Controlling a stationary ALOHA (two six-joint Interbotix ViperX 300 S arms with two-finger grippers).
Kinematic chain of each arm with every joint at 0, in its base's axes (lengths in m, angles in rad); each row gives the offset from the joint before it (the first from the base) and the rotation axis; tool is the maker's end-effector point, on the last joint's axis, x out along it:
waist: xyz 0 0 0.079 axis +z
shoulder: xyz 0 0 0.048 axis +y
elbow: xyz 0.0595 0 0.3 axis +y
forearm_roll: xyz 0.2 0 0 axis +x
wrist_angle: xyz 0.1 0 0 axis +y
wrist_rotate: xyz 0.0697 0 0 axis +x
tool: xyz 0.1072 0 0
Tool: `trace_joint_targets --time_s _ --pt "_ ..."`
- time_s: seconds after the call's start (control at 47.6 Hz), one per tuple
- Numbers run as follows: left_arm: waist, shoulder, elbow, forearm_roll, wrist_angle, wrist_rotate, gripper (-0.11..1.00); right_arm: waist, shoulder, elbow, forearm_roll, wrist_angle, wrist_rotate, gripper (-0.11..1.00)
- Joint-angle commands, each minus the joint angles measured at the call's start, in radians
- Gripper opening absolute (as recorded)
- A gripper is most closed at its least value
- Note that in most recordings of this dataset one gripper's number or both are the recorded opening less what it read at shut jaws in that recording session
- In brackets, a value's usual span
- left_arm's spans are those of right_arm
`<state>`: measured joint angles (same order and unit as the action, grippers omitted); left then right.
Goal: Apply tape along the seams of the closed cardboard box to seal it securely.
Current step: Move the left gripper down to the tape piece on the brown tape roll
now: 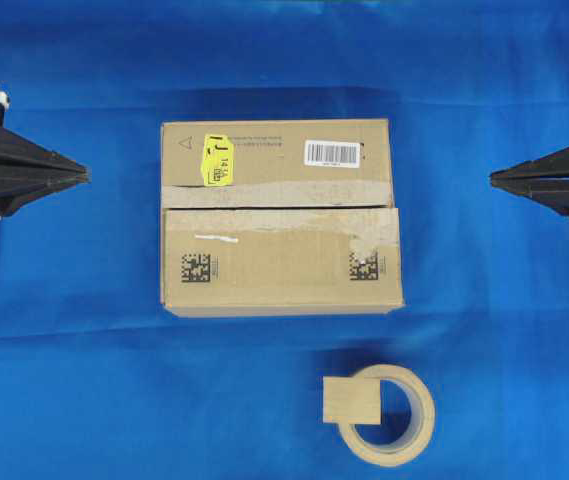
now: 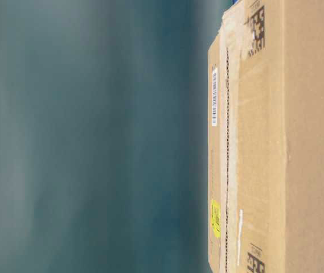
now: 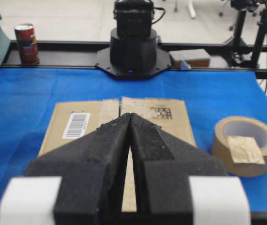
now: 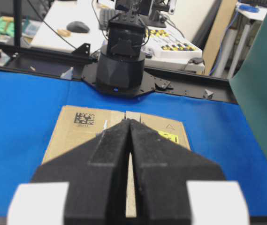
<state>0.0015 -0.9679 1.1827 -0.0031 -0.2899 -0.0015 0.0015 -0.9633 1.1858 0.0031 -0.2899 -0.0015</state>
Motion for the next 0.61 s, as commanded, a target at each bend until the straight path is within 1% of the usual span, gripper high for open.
trace_joint_targets --time_s 0.0,0.063,0.147,0.21,0.252,0.273,0.315,0.441,0.525,0.588 --pt "-0.014 0.011 -0.017 -0.011 0.015 0.018 0.0 0.0 0.0 -0.034 0.0 -0.012 0.012 0.0" --pt "-0.02 0.011 -0.017 -0.011 0.018 0.028 0.0 0.0 0.003 -0.037 0.0 -0.015 0.012 0.0" --pt "-0.04 0.02 -0.02 -0.011 0.005 0.06 0.0 0.0 0.008 -0.038 0.0 -0.017 0.011 0.0" --pt "-0.071 0.035 -0.023 -0.011 -0.02 0.118 0.0 0.0 0.012 -0.037 0.0 -0.02 0.009 0.0" --pt "-0.094 0.046 -0.021 -0.011 -0.032 0.181 0.0 0.0 0.015 -0.035 0.0 -0.025 0.009 0.0" --pt "-0.106 0.055 -0.021 -0.012 -0.038 0.225 0.0 0.0 0.017 -0.035 -0.002 -0.026 0.009 0.0" --pt "-0.133 0.078 -0.023 -0.011 -0.057 0.249 0.0 0.0 0.021 -0.035 0.0 -0.034 0.009 0.0" --pt "-0.172 0.143 -0.031 -0.011 -0.117 0.328 0.0 0.0 0.038 -0.034 0.0 -0.058 0.011 0.0" --pt "-0.219 0.201 -0.034 -0.012 -0.147 0.416 0.0 0.0 0.049 -0.035 0.0 -0.067 0.011 0.0" --pt "-0.253 0.242 -0.048 -0.012 -0.164 0.451 0.0 0.0 0.057 -0.035 -0.002 -0.077 0.011 0.0"
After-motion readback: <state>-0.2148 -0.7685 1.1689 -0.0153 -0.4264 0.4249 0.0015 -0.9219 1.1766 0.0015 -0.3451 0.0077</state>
